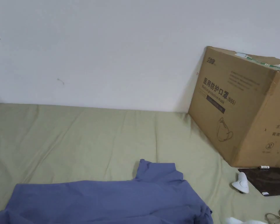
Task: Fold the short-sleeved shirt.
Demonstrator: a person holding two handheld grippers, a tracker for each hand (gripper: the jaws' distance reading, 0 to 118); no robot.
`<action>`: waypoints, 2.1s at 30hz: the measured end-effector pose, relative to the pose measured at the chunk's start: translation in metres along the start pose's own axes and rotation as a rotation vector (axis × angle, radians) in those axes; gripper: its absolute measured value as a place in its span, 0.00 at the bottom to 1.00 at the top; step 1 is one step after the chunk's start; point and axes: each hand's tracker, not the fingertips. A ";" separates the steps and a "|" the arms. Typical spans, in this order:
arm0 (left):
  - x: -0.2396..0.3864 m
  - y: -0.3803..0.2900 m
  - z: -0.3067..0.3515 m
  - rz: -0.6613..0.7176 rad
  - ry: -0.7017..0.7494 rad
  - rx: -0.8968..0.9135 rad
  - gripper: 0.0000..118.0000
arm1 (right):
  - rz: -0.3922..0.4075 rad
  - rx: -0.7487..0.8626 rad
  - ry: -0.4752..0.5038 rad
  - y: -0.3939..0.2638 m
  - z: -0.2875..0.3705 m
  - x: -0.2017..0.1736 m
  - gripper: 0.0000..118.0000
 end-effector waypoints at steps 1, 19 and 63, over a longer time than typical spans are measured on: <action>0.000 -0.001 -0.002 -0.012 0.006 -0.008 0.05 | -0.001 -0.038 0.026 -0.002 -0.003 -0.001 0.17; -0.013 -0.014 0.077 -0.060 0.017 0.039 0.05 | 0.205 0.031 0.050 -0.071 0.106 -0.007 0.11; -0.053 0.110 -0.085 -0.047 -0.027 -0.059 0.95 | 0.227 0.533 0.350 -0.058 0.123 -0.143 0.03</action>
